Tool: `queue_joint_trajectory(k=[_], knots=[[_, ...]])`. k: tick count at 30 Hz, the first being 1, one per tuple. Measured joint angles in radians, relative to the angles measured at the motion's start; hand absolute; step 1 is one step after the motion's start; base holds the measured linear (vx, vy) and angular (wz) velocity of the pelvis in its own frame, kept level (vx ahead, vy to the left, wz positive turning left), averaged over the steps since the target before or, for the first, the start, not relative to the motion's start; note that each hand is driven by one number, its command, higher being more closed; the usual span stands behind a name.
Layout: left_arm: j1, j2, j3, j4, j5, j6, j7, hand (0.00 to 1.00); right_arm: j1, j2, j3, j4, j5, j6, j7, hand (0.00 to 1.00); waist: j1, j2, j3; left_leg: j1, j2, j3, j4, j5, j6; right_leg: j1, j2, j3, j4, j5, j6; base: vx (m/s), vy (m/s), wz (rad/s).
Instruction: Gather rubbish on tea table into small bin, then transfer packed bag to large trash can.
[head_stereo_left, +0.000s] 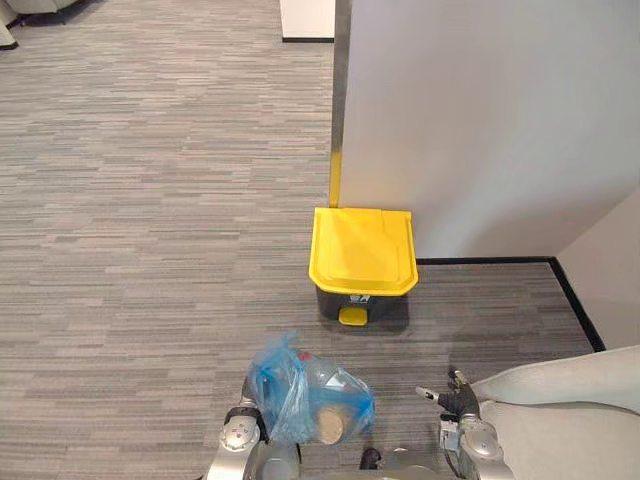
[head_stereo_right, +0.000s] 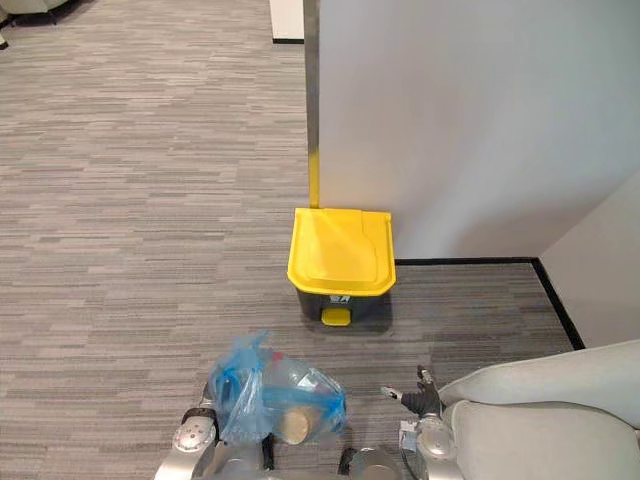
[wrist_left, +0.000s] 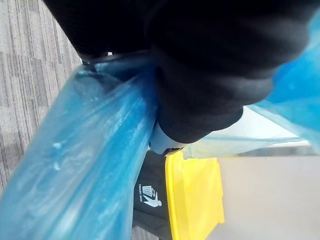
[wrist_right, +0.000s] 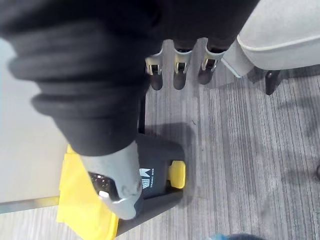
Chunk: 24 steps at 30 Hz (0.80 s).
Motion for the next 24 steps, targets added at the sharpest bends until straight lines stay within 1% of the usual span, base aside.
queue_joint_trajectory(k=[1, 2, 3, 4, 5, 6, 7, 8, 9, 10, 11, 12, 13, 14, 15, 16, 17, 18, 19, 20, 21, 22, 23, 24], knots=[[-0.006, 0.013, -0.002, 0.000, 0.000, 0.000, 0.000, 1.00, 0.004, -0.002, 0.006, 0.005, 0.001, 0.000, 0.001, 0.00, -0.013, -0.015, -0.011, 0.009, -0.024, 0.013, -0.015, 0.001, 0.014, 0.005, -0.016, 0.018, -0.034, 0.008, 0.016, 0.34, 0.177, -0.18], [-0.009, 0.021, 0.000, 0.001, 0.000, 0.000, 0.000, 1.00, 0.006, -0.006, 0.002, 0.006, 0.001, 0.000, 0.000, 0.00, -0.011, -0.018, -0.011, 0.008, -0.032, 0.032, 0.003, -0.015, 0.037, 0.016, -0.027, 0.034, -0.056, 0.016, 0.029, 0.28, 0.137, -0.21], [-0.011, 0.023, -0.001, 0.001, 0.000, 0.000, 0.000, 1.00, 0.003, -0.006, 0.002, 0.006, 0.000, 0.000, 0.000, 0.00, -0.012, -0.018, -0.011, 0.009, -0.036, 0.037, 0.013, -0.023, 0.048, 0.017, -0.032, 0.048, -0.061, 0.017, 0.031, 0.24, 0.162, -0.44], [-0.009, 0.027, -0.002, 0.006, 0.000, 0.004, 0.000, 1.00, -0.008, -0.005, 0.003, 0.005, 0.000, 0.000, 0.001, 0.00, -0.015, -0.019, -0.012, 0.022, -0.051, 0.054, 0.016, -0.033, 0.063, 0.019, -0.048, 0.087, -0.058, 0.017, 0.032, 0.17, 0.112, -0.41], [-0.010, 0.030, -0.001, 0.013, 0.000, 0.006, 0.002, 1.00, -0.014, -0.005, 0.004, 0.007, -0.001, 0.000, 0.001, 0.00, -0.015, -0.018, -0.012, 0.034, -0.059, 0.071, 0.013, -0.040, 0.066, 0.017, -0.058, 0.105, -0.047, 0.015, 0.035, 0.24, 0.165, -0.47], [-0.010, 0.034, -0.001, 0.020, 0.000, 0.006, 0.002, 1.00, -0.019, -0.005, 0.004, 0.007, -0.002, 0.000, 0.002, 0.00, -0.014, -0.016, -0.011, 0.052, -0.065, 0.087, 0.009, -0.054, 0.072, 0.008, -0.066, 0.130, -0.019, 0.009, 0.046, 0.16, 0.125, -0.51], [-0.003, 0.036, 0.000, 0.022, 0.000, 0.007, 0.003, 1.00, -0.025, -0.006, 0.005, 0.011, -0.002, 0.000, 0.003, 0.00, -0.014, -0.010, -0.011, 0.083, -0.068, 0.094, 0.002, -0.092, 0.064, -0.014, -0.074, 0.151, 0.054, -0.008, 0.075, 0.15, 0.120, -0.52], [-0.001, 0.040, 0.002, 0.024, 0.000, 0.007, 0.005, 1.00, -0.032, -0.005, 0.006, 0.019, -0.003, 0.001, 0.003, 0.00, -0.011, -0.010, -0.012, 0.100, -0.072, 0.102, -0.008, -0.103, 0.063, -0.032, -0.080, 0.164, 0.104, -0.018, 0.091, 0.12, 0.104, -0.47], [-0.004, 0.052, 0.000, 0.038, 0.000, 0.008, 0.005, 1.00, -0.044, -0.004, 0.008, 0.035, -0.011, 0.001, 0.005, 0.00, -0.012, -0.013, -0.012, 0.132, -0.087, 0.119, -0.030, -0.105, 0.067, -0.078, -0.097, 0.178, 0.218, -0.022, 0.100, 0.11, 0.097, -0.27], [-0.002, 0.061, -0.002, 0.039, -0.002, 0.009, 0.005, 1.00, -0.043, -0.005, 0.014, 0.038, -0.015, 0.001, 0.005, 0.00, -0.016, -0.015, -0.012, 0.163, -0.103, 0.129, -0.057, -0.107, 0.069, -0.120, -0.118, 0.171, 0.314, -0.008, 0.124, 0.16, 0.135, -0.23], [-0.002, 0.070, -0.002, 0.039, -0.005, 0.009, 0.006, 1.00, -0.041, -0.003, 0.019, 0.047, -0.018, 0.002, 0.006, 0.00, -0.017, -0.013, -0.013, 0.199, -0.111, 0.133, -0.085, -0.110, 0.075, -0.161, -0.132, 0.165, 0.416, 0.027, 0.138, 0.12, 0.098, -0.11], [-0.003, 0.071, -0.002, 0.039, -0.005, 0.009, 0.007, 1.00, -0.040, -0.001, 0.020, 0.048, -0.019, 0.002, 0.006, 0.00, -0.018, -0.013, -0.013, 0.205, -0.111, 0.132, -0.093, -0.110, 0.075, -0.169, -0.132, 0.163, 0.441, 0.038, 0.129, 0.13, 0.076, 0.02], [-0.005, 0.074, -0.002, 0.039, -0.006, 0.009, 0.007, 1.00, -0.033, 0.000, 0.025, 0.048, -0.019, 0.002, 0.007, 0.00, -0.022, -0.004, -0.015, 0.220, -0.105, 0.125, -0.102, -0.111, 0.077, -0.193, -0.129, 0.150, 0.463, 0.011, 0.110, 0.08, 0.020, 0.11], [-0.007, 0.078, -0.002, 0.039, -0.006, 0.009, 0.008, 1.00, -0.031, -0.001, 0.025, 0.050, -0.019, 0.002, 0.008, 0.00, -0.022, 0.000, -0.017, 0.223, -0.103, 0.123, -0.109, -0.110, 0.077, -0.204, -0.127, 0.140, 0.458, -0.011, 0.100, 0.13, 0.005, 0.20], [-0.011, 0.084, -0.001, 0.039, -0.007, 0.010, 0.008, 1.00, -0.032, -0.005, 0.024, 0.051, -0.019, 0.002, 0.008, 0.00, -0.022, 0.000, -0.018, 0.234, -0.091, 0.109, -0.118, -0.110, 0.076, -0.227, -0.112, 0.125, 0.441, -0.045, 0.078, 0.14, -0.061, 0.25], [-0.011, 0.087, -0.001, 0.042, -0.007, 0.010, 0.008, 1.00, -0.032, -0.007, 0.024, 0.053, -0.019, 0.002, 0.008, 0.00, -0.026, 0.008, -0.017, 0.242, -0.074, 0.097, -0.125, -0.110, 0.075, -0.258, -0.083, 0.113, 0.412, -0.057, 0.060, 0.14, -0.091, 0.31], [-0.011, 0.088, -0.001, 0.047, -0.007, 0.010, 0.008, 1.00, -0.032, -0.008, 0.024, 0.057, -0.019, 0.002, 0.008, 0.00, -0.032, 0.009, -0.017, 0.245, -0.066, 0.088, -0.126, -0.108, 0.073, -0.269, -0.066, 0.112, 0.376, -0.056, 0.060, 0.15, -0.139, 0.38], [-0.011, 0.090, -0.002, 0.061, -0.008, 0.010, 0.007, 1.00, -0.031, -0.007, 0.025, 0.063, -0.019, 0.002, 0.008, 0.00, -0.041, 0.000, -0.022, 0.250, -0.066, 0.074, -0.126, -0.107, 0.066, -0.270, -0.050, 0.116, 0.282, -0.029, 0.051, 0.18, -0.144, 0.43], [-0.007, 0.108, -0.001, 0.079, -0.008, 0.010, 0.006, 1.00, -0.017, -0.004, 0.025, 0.076, -0.019, 0.000, 0.006, 0.00, -0.044, -0.044, -0.039, 0.260, -0.101, 0.052, -0.125, -0.115, 0.044, -0.261, -0.050, 0.135, 0.162, 0.099, 0.020, 0.24, -0.169, 0.33], [-0.021, 0.080, -0.002, 0.118, -0.008, 0.017, 0.005, 1.00, -0.026, -0.024, 0.019, 0.102, -0.019, 0.002, 0.005, 0.00, -0.041, -0.009, -0.038, 0.267, -0.073, 0.033, -0.127, -0.126, 0.026, -0.242, -0.037, 0.122, 0.163, 0.096, 0.009, 0.19, -0.121, 0.22], [-0.018, 0.068, -0.002, 0.119, -0.008, 0.016, 0.003, 1.00, -0.025, -0.026, 0.019, 0.103, -0.019, 0.001, 0.004, 0.00, -0.043, 0.003, -0.041, 0.262, -0.063, 0.028, -0.128, -0.123, 0.021, -0.232, -0.029, 0.114, 0.147, 0.097, 0.008, 0.17, -0.121, 0.08], [-0.019, 0.045, -0.002, 0.119, -0.008, 0.015, 0.002, 1.00, -0.024, -0.042, 0.016, 0.106, -0.019, 0.002, 0.004, 0.00, -0.043, 0.021, -0.042, 0.269, -0.049, 0.025, -0.136, -0.122, 0.020, -0.218, -0.013, 0.108, 0.111, 0.099, 0.005, 0.12, -0.110, 0.03], [-0.020, 0.028, -0.002, 0.119, -0.008, 0.015, 0.001, 1.00, -0.024, -0.045, 0.013, 0.111, -0.019, 0.002, 0.005, 0.00, -0.043, 0.034, -0.043, 0.271, -0.034, 0.023, -0.158, -0.116, 0.010, -0.204, 0.005, 0.102, 0.082, 0.108, -0.004, 0.12, -0.154, 0.01], [-0.020, 0.023, -0.002, 0.119, -0.008, 0.015, -0.001, 1.00, -0.022, -0.040, 0.013, 0.111, -0.019, 0.002, 0.005, 0.00, -0.045, 0.036, -0.044, 0.278, -0.023, 0.019, -0.171, -0.115, 0.008, -0.189, 0.019, 0.092, 0.059, 0.113, -0.009, 0.06, -0.100, 0.01]])
